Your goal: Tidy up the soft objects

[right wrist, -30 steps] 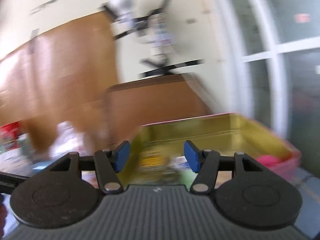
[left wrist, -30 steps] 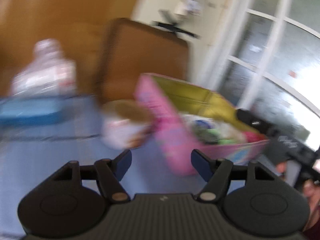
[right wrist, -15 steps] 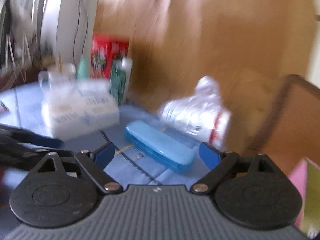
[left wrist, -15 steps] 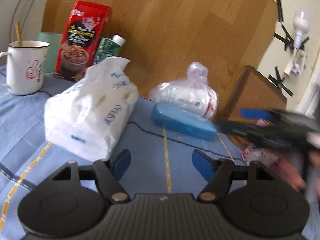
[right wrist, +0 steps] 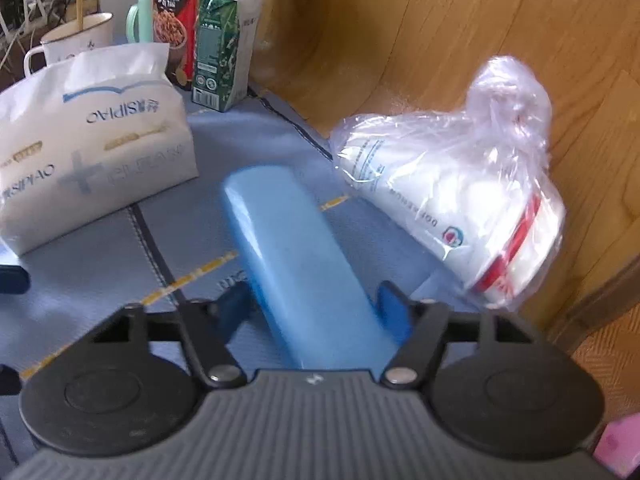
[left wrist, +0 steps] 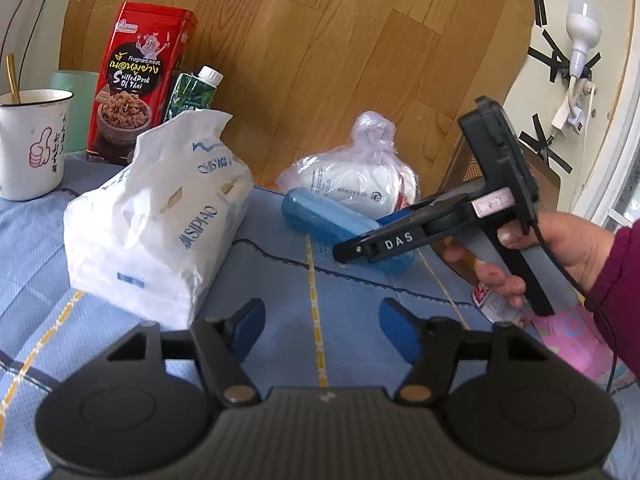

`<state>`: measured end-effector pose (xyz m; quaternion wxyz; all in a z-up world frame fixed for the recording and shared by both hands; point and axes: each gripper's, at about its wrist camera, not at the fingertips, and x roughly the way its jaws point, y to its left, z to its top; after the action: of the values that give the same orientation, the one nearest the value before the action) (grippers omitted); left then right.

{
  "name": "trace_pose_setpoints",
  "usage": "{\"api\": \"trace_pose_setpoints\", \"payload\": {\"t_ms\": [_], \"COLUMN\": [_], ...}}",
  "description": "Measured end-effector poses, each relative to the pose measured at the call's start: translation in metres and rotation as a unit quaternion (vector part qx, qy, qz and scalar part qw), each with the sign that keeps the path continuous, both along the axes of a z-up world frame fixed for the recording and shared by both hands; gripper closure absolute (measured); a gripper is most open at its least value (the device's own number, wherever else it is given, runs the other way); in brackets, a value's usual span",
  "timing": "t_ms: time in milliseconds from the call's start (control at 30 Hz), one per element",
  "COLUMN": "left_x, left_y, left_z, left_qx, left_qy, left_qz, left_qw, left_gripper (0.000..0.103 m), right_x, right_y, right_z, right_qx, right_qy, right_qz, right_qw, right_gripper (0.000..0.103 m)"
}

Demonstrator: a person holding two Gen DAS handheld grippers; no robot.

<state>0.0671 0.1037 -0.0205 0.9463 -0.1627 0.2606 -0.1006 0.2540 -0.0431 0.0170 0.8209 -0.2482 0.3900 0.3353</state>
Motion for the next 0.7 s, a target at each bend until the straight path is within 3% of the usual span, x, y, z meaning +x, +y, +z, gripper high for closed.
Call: {"api": "trace_pose_setpoints", "payload": {"t_ms": [167, 367, 567, 700], "left_x": [0.001, 0.002, -0.001, -0.005], "left_y": [0.006, 0.014, 0.006, 0.001], "left_z": [-0.001, -0.003, -0.001, 0.000], "left_qx": [-0.014, -0.037, -0.015, -0.002], "left_qy": [0.005, 0.016, 0.012, 0.015], "left_qz": [0.007, 0.012, 0.004, -0.001], "left_qw": [0.9999, 0.9991, 0.9998, 0.9999], "left_gripper": [0.046, 0.045, 0.039, 0.036], "right_x": [-0.036, -0.101, -0.185, -0.219], "right_y": [-0.009, -0.039, -0.084, -0.100], "right_z": [0.005, 0.010, 0.013, 0.005], "right_qx": [0.003, 0.019, 0.069, 0.097], "right_qy": [-0.014, -0.021, -0.021, -0.031], "right_qz": [-0.007, -0.056, -0.093, -0.125], "right_qw": [1.000, 0.998, 0.993, 0.987], "right_gripper": [0.045, 0.045, 0.045, 0.047]}}
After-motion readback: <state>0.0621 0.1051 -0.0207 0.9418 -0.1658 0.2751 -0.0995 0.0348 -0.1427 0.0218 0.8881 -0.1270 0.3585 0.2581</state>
